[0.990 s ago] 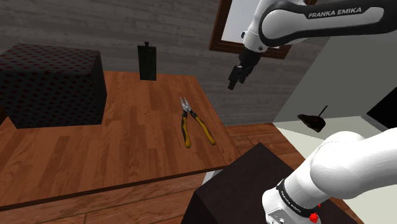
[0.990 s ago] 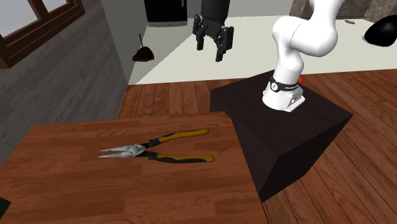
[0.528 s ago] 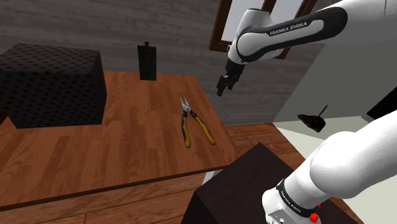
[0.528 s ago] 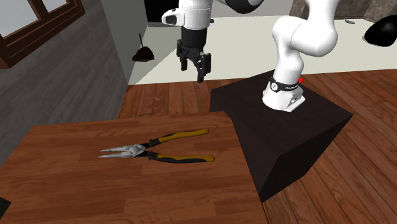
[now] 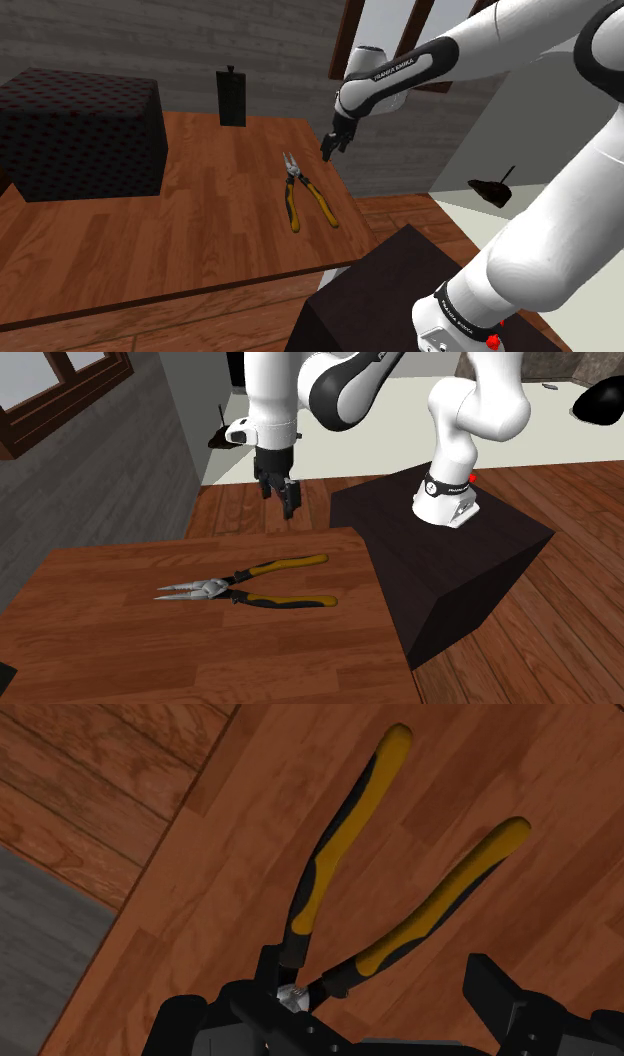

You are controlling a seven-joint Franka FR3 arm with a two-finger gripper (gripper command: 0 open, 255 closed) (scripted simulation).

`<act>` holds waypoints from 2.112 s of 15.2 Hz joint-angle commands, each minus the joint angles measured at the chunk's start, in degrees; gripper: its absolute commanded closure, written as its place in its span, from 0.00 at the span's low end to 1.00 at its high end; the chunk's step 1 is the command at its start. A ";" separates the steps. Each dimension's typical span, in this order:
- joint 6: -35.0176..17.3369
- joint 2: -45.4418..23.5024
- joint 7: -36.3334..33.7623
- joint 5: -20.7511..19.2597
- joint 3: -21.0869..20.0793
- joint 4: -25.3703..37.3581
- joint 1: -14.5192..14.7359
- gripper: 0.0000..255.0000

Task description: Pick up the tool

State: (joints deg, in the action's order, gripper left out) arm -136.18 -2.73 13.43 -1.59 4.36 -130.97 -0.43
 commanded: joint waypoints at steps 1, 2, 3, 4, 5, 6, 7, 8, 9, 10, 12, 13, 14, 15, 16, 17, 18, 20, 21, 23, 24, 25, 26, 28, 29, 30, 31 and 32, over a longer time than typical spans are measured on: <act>-2.17 -4.72 0.87 0.60 0.21 2.29 -0.32 0.00; -2.98 -7.01 1.17 0.90 0.21 3.63 -0.46 0.00; -3.73 -9.29 1.46 1.21 0.18 5.03 -0.61 0.00; -4.41 -11.57 1.75 1.51 0.13 6.51 -0.78 0.00; -5.01 -13.86 2.03 1.81 0.07 8.06 -0.95 0.00; -5.54 -16.14 2.29 2.09 0.00 9.67 -1.14 0.00; -6.00 -18.42 2.54 2.34 -0.10 11.36 -1.35 0.00; -6.39 -20.70 2.77 2.58 -0.21 13.12 -1.57 0.00; -6.71 -22.98 2.98 2.81 -0.32 14.95 -1.78 0.00; -6.95 -25.27 3.18 3.02 -0.42 16.86 -1.99 0.00; -7.23 -29.85 3.52 3.37 -0.66 20.91 -2.43 0.00; -7.25 -32.16 3.67 3.52 -0.77 23.06 -2.65 0.00; -7.21 -34.48 3.80 3.65 -0.87 25.30 -2.86 0.00; -7.11 -36.50 3.90 3.75 -0.96 27.30 -3.04 0.00; -7.57 -37.12 3.91 3.78 -1.00 27.46 -3.07 0.00; -8.03 -37.75 3.93 3.81 -1.04 27.64 -3.10 0.00; -8.48 -38.39 3.94 3.85 -1.07 27.82 -3.13 0.00; -9.35 -39.68 3.97 3.91 -1.14 28.23 -3.18 0.00; -9.79 -40.32 3.98 3.94 -1.18 28.43 -3.21 0.00; -10.45 -41.36 4.00 3.99 -1.23 28.82 -3.25 0.00; -10.45 -41.37 4.00 3.99 -1.23 28.83 -3.25 0.00; -10.41 -41.29 4.02 3.99 -1.23 28.79 -3.28 1.00; -10.40 -41.29 4.04 3.99 -1.23 28.80 -3.29 1.00; -10.42 -41.27 4.04 3.99 -1.23 28.76 -3.29 1.00; -10.43 -41.28 4.04 3.99 -1.23 28.76 -3.29 1.00; -10.44 -41.28 4.03 3.99 -1.23 28.75 -3.29 1.00; -10.45 -41.28 4.04 3.99 -1.23 28.74 -3.29 1.00; -10.46 -41.23 4.03 3.99 -1.23 28.68 -3.28 1.00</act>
State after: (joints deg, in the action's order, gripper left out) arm -146.66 -43.92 17.44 2.42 3.13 -102.25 -3.72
